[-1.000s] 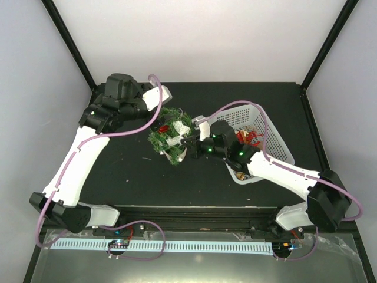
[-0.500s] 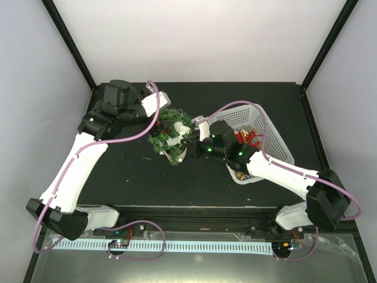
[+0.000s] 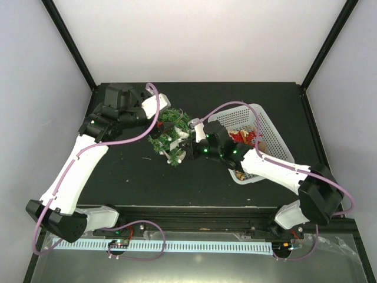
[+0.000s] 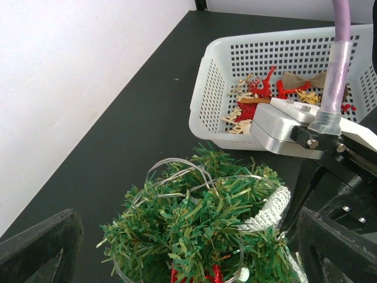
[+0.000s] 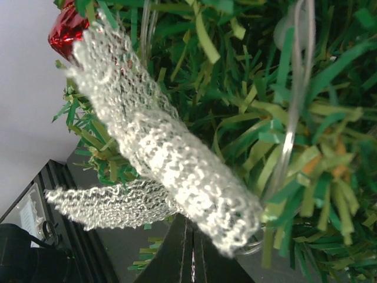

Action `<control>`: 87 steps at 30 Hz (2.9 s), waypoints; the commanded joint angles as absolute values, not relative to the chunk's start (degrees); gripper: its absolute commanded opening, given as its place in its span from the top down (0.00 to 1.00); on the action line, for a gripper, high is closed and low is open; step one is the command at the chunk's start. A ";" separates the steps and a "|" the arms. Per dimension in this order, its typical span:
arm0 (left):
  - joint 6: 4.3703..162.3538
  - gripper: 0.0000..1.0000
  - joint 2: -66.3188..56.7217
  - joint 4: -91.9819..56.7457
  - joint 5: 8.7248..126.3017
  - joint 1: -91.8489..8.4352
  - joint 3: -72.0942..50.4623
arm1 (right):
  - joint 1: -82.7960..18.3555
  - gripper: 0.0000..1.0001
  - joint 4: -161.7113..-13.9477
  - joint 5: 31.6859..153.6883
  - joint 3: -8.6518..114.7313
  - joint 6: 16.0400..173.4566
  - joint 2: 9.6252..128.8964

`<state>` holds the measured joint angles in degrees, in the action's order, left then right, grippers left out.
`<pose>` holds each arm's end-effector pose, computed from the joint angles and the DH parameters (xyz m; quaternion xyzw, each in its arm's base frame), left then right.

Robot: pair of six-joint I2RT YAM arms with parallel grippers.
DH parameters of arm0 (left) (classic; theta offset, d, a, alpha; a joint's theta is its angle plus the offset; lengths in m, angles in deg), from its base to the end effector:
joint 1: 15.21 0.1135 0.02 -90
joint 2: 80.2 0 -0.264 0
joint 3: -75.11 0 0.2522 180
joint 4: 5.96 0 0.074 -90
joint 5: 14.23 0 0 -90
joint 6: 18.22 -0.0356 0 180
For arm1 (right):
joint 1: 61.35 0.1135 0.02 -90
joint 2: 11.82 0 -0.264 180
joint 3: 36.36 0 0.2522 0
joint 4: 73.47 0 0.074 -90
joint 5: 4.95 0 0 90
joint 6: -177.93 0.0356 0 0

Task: Decorate the small christmas tree

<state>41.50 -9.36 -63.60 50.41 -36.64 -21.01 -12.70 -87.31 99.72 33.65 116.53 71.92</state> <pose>0.2282 -0.1059 0.4138 0.4680 0.7231 -0.1555 0.4837 0.2128 0.2554 0.2659 -0.2128 0.8238 0.4062 0.3334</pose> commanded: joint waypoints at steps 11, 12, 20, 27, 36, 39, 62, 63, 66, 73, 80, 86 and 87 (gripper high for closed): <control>42.64 0.01 -10.37 -61.35 49.78 -36.21 -20.86 | -12.19 0.82 -91.97 97.53 35.80 116.60 66.77; 42.68 0.01 -10.36 -61.24 49.73 -36.17 -20.89 | -12.21 0.74 -92.46 97.25 35.86 116.46 66.42; 42.78 0.01 -10.27 -61.45 49.69 -36.21 -21.25 | -12.16 0.58 -94.29 95.83 35.75 115.87 65.73; 43.28 0.01 -10.08 -61.20 52.92 -36.21 -21.32 | -12.18 0.50 -96.00 92.10 34.62 116.57 63.70; 49.98 0.03 -5.85 -64.16 61.18 -36.18 -28.67 | -12.18 0.40 -97.00 88.56 31.95 117.12 57.25; 51.99 0.12 -4.60 -66.90 59.05 -36.26 -32.18 | -12.28 0.40 -97.86 86.89 32.03 117.12 55.38; 54.64 0.38 6.94 -90.01 51.15 -36.38 -44.05 | -12.29 0.39 -101.83 80.22 30.62 116.84 52.24; 54.60 0.39 6.98 -90.14 50.90 -36.39 -43.95 | -12.25 0.39 -101.82 80.28 30.54 116.91 52.34; 54.16 0.45 7.22 -90.60 50.59 -36.39 -43.65 | -12.28 0.39 -101.91 80.09 30.43 116.85 52.34; 53.63 0.56 8.58 -91.25 50.55 -36.39 -43.46 | -12.27 0.39 -102.00 79.56 30.33 116.45 51.92; 53.09 0.79 9.70 -91.13 49.65 -36.47 -43.82 | -12.34 0.39 -102.08 78.59 30.27 116.02 51.51; 51.98 0.98 10.36 -91.35 49.97 -36.48 -44.74 | -12.35 0.39 -102.19 77.51 29.69 115.66 50.87; 51.71 0.98 10.40 -91.32 49.98 -36.48 -44.88 | -12.43 0.39 -102.18 77.31 29.62 115.65 50.79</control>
